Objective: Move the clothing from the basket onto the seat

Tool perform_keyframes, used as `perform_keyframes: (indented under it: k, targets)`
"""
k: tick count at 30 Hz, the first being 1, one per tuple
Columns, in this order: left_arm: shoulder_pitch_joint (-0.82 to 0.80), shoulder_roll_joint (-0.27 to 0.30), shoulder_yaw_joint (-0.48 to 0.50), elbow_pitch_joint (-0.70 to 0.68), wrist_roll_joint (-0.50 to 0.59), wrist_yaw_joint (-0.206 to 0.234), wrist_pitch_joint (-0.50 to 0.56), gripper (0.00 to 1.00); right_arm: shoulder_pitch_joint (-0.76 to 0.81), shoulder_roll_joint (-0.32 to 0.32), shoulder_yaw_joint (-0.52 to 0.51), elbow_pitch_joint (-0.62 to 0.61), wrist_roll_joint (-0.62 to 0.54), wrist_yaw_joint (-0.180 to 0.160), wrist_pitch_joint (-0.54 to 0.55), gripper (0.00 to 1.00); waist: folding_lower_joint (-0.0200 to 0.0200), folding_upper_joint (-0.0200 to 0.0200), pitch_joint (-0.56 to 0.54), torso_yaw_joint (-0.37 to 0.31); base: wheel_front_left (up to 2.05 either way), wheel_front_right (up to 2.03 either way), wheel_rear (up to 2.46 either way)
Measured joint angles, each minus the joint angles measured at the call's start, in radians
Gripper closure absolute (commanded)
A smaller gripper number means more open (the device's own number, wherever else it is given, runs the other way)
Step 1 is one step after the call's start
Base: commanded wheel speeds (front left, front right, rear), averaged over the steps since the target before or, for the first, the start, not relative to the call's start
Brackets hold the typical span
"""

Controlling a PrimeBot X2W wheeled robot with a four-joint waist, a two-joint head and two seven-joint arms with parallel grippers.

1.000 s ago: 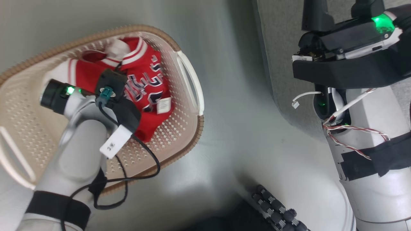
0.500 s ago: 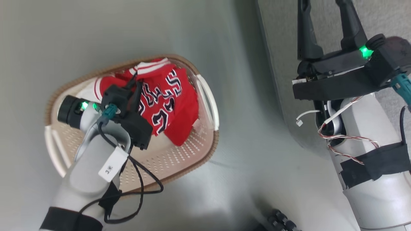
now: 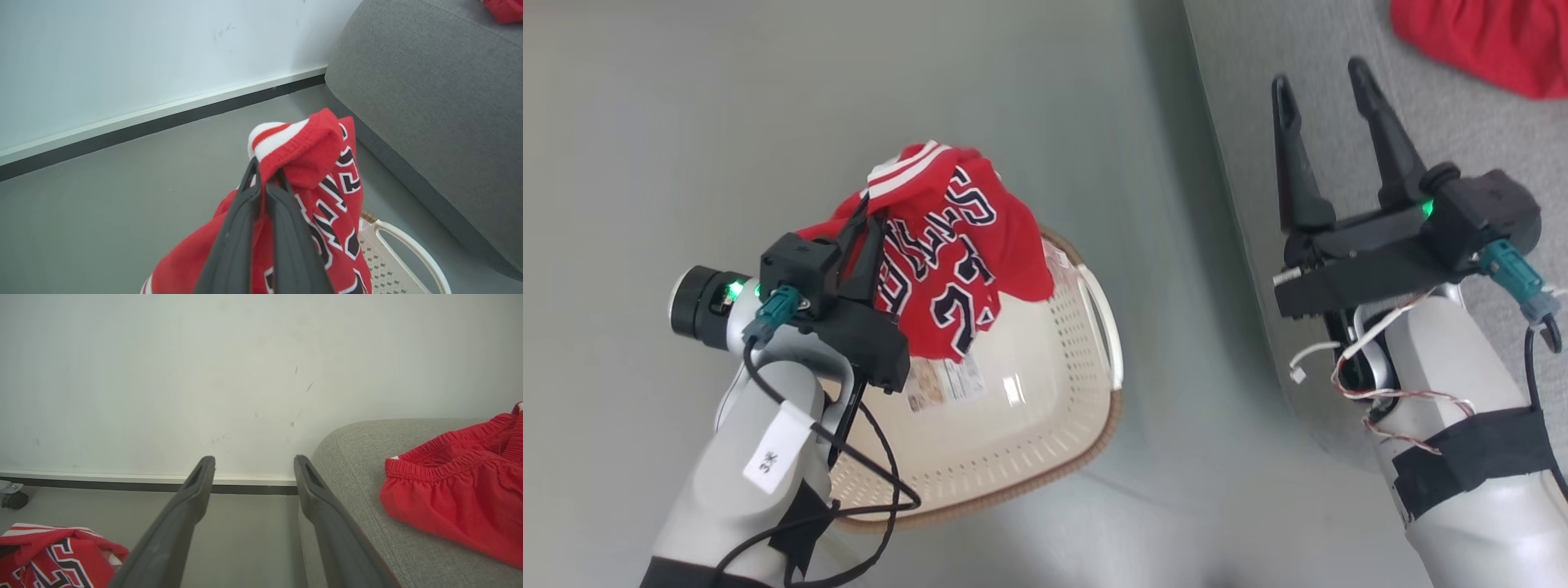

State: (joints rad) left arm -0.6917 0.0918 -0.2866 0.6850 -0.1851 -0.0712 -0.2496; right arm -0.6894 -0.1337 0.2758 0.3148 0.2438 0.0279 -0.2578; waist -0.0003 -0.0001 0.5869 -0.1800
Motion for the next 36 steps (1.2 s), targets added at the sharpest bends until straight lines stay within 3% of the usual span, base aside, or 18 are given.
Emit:
perform_keyframes:
  k: [20, 36]
  targets:
    - [0.203, 0.046, 0.092, -0.115, -0.072, -0.008, 0.000, 1.00, 0.053, 0.023, 0.083, 0.185, -0.002, 0.069, 0.001, 0.00, 0.0001, -0.0001, -0.305, 0.087, 0.00, 0.00, 0.00]
    - [0.387, 0.055, 0.091, -0.221, -0.078, 0.002, 0.002, 1.00, 0.156, 0.050, 0.202, 0.291, 0.032, 0.093, 0.001, 0.00, 0.0001, 0.0000, -0.530, 0.106, 0.00, 0.00, 0.00]
